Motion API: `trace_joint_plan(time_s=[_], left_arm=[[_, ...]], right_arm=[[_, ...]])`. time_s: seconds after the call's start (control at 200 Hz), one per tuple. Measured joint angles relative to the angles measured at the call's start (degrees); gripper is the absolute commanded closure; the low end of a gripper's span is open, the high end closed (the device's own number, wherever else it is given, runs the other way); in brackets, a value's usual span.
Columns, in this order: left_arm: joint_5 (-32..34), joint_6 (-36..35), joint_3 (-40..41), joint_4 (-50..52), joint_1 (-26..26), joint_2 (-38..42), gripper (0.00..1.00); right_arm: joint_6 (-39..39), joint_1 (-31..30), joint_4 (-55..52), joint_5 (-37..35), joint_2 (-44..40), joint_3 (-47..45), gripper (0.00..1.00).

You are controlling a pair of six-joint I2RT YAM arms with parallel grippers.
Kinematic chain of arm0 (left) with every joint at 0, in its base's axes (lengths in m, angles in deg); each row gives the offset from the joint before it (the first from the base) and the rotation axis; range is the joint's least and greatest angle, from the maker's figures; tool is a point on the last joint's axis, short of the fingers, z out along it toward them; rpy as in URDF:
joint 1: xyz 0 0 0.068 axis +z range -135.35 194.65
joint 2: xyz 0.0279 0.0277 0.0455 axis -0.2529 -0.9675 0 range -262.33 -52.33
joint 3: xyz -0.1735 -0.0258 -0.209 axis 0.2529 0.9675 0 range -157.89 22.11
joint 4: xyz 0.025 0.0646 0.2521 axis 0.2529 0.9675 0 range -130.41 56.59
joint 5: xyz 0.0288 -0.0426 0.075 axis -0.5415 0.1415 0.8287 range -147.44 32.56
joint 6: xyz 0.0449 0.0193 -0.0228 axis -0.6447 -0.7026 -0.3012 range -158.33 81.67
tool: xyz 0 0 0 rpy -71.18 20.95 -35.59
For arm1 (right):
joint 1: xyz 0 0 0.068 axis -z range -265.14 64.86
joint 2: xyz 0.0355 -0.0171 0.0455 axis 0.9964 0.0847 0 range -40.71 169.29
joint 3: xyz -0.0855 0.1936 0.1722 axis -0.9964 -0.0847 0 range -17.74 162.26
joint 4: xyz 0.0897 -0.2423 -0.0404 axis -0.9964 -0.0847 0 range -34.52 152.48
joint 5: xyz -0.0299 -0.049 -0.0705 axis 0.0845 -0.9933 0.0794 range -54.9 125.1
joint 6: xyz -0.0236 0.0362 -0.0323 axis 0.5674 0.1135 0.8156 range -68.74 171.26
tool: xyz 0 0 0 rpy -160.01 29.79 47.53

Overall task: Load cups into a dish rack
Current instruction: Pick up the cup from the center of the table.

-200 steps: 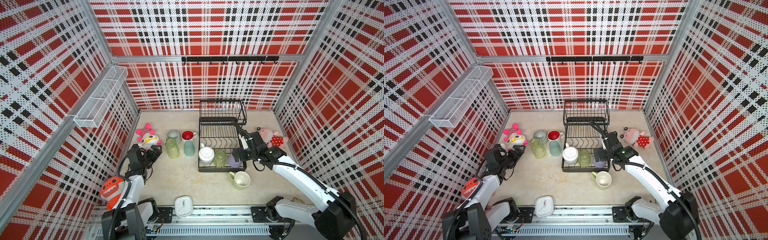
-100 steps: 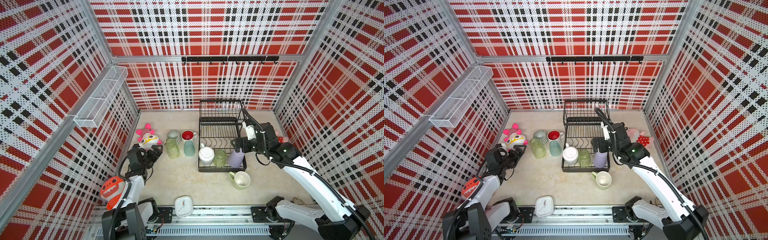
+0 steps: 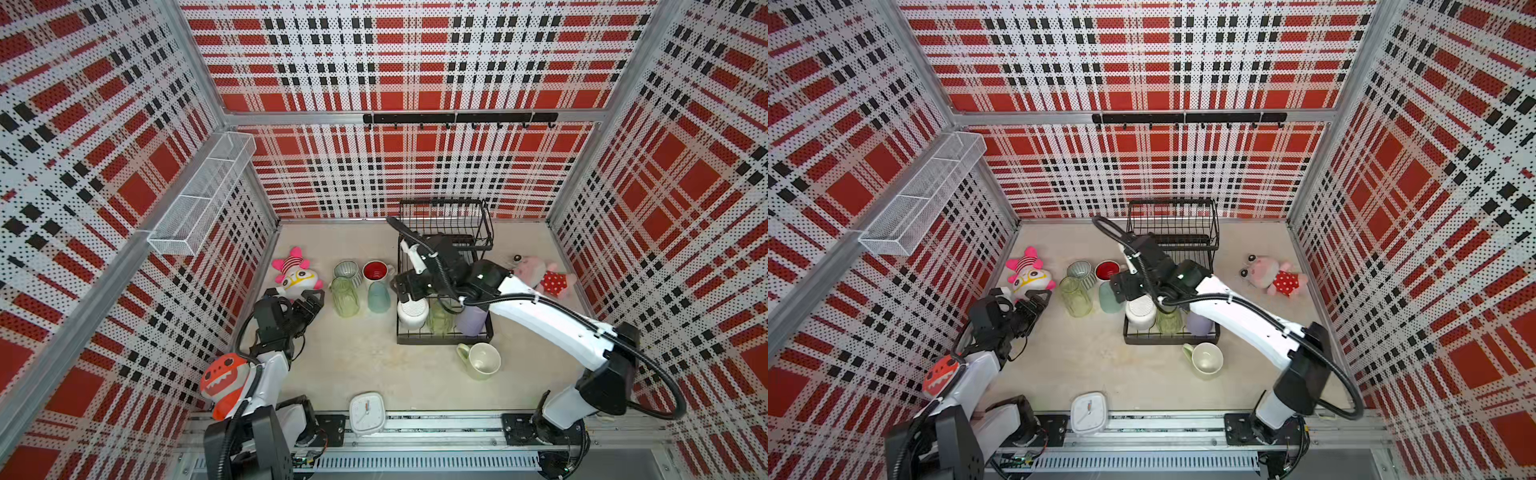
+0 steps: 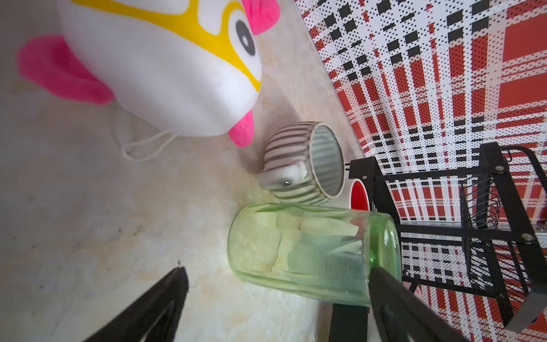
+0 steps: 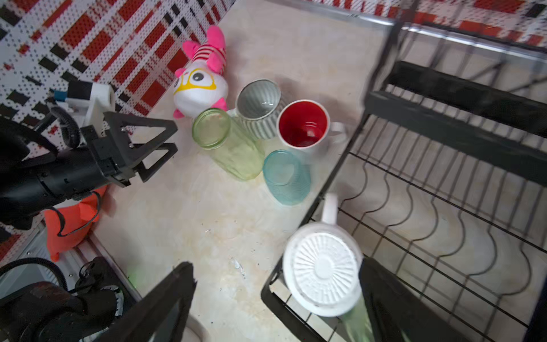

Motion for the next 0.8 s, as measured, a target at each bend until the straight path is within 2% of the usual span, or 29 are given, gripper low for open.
trace_joint_plan(time_s=[0.266, 0.596, 0.797], left_arm=[[1.2, 0.0, 0.0, 0.3, 1.2, 1.6, 0.02], [1.8, 0.0, 0.0, 0.3, 1.2, 1.7, 0.02], [2.1, 0.0, 0.0, 0.3, 1.2, 1.7, 0.02]], right_arm=[[-1.1, -1.4, 0.0, -2.1, 9.7, 4.3, 0.12], [-1.6, -1.3, 0.7, -3.1, 17.8, 5.4, 0.12], [-2.1, -1.3, 1.9, -3.6, 20.9, 6.5, 0.08]])
